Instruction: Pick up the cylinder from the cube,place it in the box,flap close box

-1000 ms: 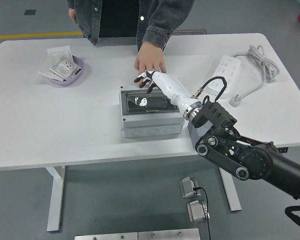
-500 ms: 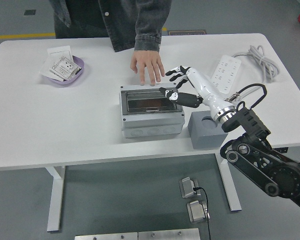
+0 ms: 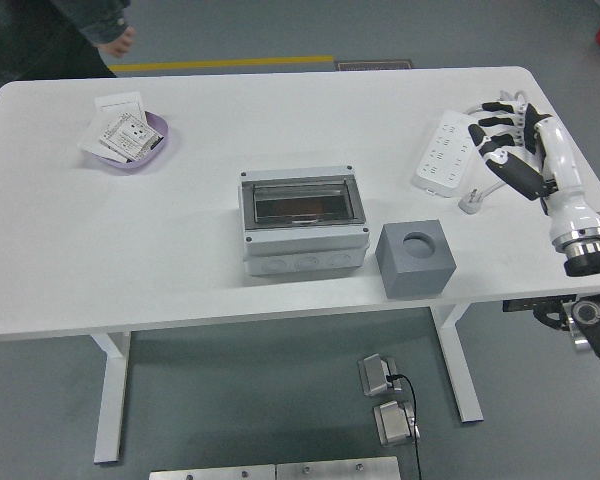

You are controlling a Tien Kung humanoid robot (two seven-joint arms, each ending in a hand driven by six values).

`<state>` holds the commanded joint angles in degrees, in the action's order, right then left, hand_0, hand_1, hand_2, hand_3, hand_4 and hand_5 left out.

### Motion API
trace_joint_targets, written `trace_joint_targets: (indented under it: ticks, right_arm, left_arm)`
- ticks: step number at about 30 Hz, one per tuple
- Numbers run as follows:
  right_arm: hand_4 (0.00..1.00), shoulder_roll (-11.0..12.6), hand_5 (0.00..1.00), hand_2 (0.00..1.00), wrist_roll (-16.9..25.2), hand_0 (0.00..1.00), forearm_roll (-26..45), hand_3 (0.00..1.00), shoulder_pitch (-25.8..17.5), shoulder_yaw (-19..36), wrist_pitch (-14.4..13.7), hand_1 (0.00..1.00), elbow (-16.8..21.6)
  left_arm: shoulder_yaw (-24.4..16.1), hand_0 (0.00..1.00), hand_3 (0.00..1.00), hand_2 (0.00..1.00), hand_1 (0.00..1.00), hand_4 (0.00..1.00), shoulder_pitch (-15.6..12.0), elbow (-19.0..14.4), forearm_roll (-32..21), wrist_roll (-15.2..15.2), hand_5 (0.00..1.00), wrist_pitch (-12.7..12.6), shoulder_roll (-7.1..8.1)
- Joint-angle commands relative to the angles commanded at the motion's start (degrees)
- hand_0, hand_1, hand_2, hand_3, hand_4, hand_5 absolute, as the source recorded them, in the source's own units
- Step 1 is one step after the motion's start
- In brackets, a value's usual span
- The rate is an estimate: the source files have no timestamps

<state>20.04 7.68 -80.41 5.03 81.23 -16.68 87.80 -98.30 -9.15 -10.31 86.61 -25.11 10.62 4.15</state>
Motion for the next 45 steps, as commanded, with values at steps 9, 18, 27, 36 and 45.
trace_joint_targets:
  ticks: [9, 18, 27, 36, 45]
  right_arm:
    - [0.759, -1.0, 0.476, 0.602, 1.0, 0.493, 3.2, 0.656, -1.3, 8.5, 0.1, 0.475, -0.5]
    - [0.757, -2.0, 0.477, 0.600, 2.0, 0.489, 4.4, 0.654, -1.9, 11.3, -0.2, 0.476, -1.0]
    - [0.757, -3.2, 0.469, 0.594, 3.4, 0.472, 5.8, 0.657, -3.2, 14.0, -0.7, 0.476, -2.1]
    - [0.761, -3.6, 0.474, 0.584, 3.3, 0.455, 5.4, 0.652, -3.3, 14.1, -0.4, 0.475, -2.8]
    - [0.766, -3.3, 0.474, 0.582, 3.1, 0.461, 5.2, 0.655, -3.3, 13.8, -0.1, 0.463, -2.9]
  left_arm:
    - [0.3, 0.781, 0.587, 0.750, 0.778, 0.702, 0.5, 0.0, 0.3, -0.1, 0.079, 0.2, 0.55]
    - [0.5, 0.781, 0.587, 0.750, 0.778, 0.702, 0.8, 0.0, 0.0, -0.1, 0.079, 0.1, 0.62]
    - [1.2, 0.781, 0.587, 0.750, 0.778, 0.702, 0.8, 0.0, -1.1, -0.1, 0.079, 0.1, 0.56]
    - [1.2, 0.781, 0.587, 0.750, 0.778, 0.702, 0.8, 0.0, -1.4, -0.2, 0.079, 0.0, 0.75]
    - [1.0, 0.781, 0.587, 0.750, 0.778, 0.702, 1.0, 0.0, -0.6, -0.4, 0.079, 0.2, 1.31]
